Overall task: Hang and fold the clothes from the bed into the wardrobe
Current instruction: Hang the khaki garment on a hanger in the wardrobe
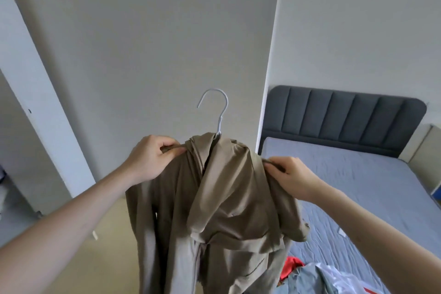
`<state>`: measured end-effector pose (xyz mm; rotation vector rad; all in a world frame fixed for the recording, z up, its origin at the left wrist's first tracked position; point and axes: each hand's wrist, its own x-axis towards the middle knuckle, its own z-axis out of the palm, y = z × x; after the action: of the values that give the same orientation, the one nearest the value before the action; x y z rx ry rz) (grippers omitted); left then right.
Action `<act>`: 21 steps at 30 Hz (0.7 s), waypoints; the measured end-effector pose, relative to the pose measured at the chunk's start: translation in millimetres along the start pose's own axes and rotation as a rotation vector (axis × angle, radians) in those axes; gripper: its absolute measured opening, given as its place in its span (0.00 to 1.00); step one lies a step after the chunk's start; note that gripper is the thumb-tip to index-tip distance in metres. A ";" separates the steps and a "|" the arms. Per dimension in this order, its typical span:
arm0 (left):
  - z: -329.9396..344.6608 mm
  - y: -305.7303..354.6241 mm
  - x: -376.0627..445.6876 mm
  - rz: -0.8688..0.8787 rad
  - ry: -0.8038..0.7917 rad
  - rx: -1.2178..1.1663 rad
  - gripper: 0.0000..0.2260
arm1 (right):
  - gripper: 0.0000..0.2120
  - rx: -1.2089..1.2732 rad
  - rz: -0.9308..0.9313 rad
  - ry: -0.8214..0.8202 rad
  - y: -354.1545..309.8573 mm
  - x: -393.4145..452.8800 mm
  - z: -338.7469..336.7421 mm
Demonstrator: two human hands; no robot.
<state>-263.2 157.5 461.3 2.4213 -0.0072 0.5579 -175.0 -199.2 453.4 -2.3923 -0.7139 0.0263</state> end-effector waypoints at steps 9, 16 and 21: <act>-6.5 9.8 -35.7 -0.147 0.028 0.140 0.10 | 0.21 0.223 -0.060 -0.191 -12.9 28.7 39.1; -54.8 -27.1 -83.6 -0.286 0.113 0.278 0.06 | 0.17 0.372 -0.133 -0.283 -67.6 57.7 92.1; -112.7 -66.2 -125.6 -0.333 0.241 0.346 0.09 | 0.18 0.472 -0.149 -0.363 -124.5 73.9 144.5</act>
<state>-412.0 260.5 451.6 2.5862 0.6297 0.7372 -200.0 1.3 421.7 -1.8929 -0.9317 0.5196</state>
